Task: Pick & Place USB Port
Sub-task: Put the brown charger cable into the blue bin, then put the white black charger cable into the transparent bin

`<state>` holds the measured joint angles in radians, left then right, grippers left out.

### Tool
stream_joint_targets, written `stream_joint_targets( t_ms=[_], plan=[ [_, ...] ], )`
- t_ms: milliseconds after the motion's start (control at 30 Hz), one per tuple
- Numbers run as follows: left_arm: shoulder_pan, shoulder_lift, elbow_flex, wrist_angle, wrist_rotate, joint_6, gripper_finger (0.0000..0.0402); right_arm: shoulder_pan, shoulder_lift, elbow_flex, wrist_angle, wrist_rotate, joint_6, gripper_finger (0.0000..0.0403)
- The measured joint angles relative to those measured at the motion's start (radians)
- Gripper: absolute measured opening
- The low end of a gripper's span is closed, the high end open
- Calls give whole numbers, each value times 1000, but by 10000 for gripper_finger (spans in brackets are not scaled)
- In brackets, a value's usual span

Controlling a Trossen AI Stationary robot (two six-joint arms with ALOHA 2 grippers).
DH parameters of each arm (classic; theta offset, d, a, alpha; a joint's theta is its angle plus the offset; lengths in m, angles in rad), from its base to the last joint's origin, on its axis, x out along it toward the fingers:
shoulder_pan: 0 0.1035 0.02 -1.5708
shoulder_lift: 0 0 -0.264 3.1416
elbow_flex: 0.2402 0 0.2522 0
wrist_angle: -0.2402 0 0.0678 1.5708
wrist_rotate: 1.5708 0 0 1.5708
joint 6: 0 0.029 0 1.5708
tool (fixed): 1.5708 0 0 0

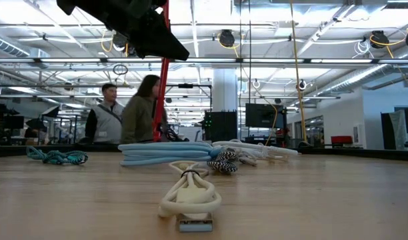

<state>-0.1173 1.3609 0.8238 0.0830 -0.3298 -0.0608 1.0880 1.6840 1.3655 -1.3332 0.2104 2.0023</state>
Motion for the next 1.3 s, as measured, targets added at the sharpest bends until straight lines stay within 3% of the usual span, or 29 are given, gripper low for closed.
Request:
stream_joint_targets(
  t_ms=[200,400,600,900,1033,1167,1300],
  plan=[
    [0,0,0,0,15,-2,60,-13,0,0,10,-4,-41,123],
    [0,0,0,4,15,-2,60,-74,-23,0,-30,38,-152,130],
    [0,0,0,26,15,-3,60,-160,-96,0,-18,197,-328,127],
    [-5,0,0,23,15,-13,60,-272,-206,0,1,552,-650,128],
    [-15,0,0,18,15,-24,60,-332,-225,0,64,651,-793,128],
    [-27,0,0,17,15,-38,60,-424,-225,-1,154,637,-936,128],
    [-46,0,0,-2,15,-64,60,-520,-225,-47,340,546,-1132,128]
  ],
)
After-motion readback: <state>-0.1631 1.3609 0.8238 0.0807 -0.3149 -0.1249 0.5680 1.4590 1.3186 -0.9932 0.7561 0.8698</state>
